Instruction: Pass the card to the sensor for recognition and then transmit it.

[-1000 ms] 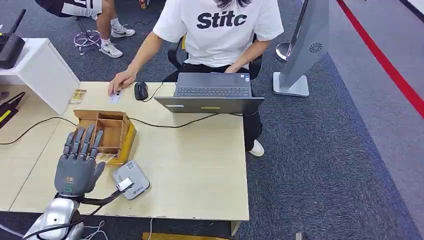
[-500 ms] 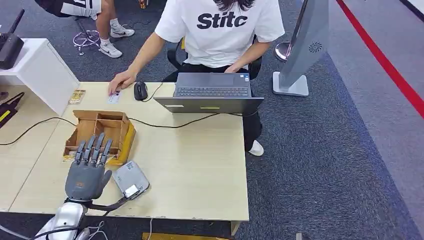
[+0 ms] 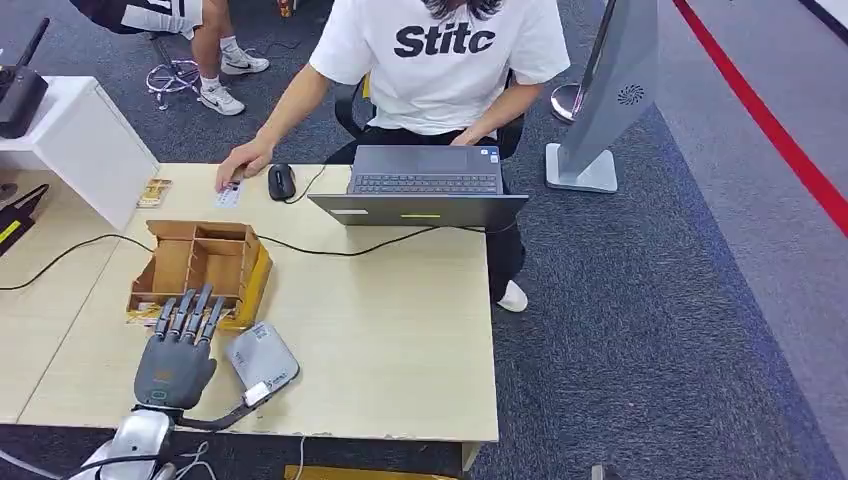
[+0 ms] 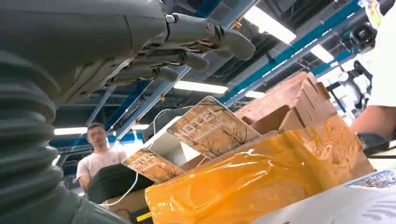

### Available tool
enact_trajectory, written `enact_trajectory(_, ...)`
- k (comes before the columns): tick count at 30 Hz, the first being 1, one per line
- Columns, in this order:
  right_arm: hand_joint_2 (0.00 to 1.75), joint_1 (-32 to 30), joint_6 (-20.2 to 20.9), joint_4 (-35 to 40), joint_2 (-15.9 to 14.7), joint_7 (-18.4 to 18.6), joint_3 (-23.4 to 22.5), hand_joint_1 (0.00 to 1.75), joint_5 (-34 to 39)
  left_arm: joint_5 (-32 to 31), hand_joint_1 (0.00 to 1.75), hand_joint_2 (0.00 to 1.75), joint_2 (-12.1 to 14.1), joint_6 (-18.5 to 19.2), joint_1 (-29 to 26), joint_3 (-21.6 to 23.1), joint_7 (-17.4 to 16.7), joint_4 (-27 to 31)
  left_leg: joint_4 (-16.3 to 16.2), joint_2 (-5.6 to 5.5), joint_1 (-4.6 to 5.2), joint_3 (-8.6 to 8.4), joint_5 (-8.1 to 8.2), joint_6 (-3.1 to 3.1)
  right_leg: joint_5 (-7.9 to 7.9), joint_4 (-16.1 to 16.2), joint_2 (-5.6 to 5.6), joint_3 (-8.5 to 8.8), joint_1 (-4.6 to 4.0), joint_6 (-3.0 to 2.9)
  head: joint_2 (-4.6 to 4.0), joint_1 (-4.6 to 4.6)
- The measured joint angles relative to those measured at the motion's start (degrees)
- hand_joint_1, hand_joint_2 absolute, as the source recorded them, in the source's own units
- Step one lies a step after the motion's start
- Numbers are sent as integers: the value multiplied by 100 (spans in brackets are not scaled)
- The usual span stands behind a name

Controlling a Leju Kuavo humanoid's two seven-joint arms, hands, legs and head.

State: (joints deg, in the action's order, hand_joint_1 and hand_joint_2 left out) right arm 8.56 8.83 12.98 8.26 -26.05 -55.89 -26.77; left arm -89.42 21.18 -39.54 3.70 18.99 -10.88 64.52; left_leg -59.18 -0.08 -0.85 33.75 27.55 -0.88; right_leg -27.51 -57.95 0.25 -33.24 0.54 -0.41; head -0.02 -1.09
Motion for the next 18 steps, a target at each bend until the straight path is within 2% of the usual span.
enact_trajectory(9, 175, 1, 2, 0, 0, 15, 0, 0, -46, 0, 0, 175, 2, -4, 95, 0, 28, -63, 0, 0, -1, -1, -1, 0, 0, -1, 0, 0, 0, 0, 0, 0)
enact_trajectory(18, 175, 17, 0, 0, 0, 52, 0, 0, -92, 0, 0, 175, -2, -7, 337, -20, 311, -63, 0, -1, -1, -1, -1, 0, 1, -1, 0, 1, 0, 0, 0, 0)
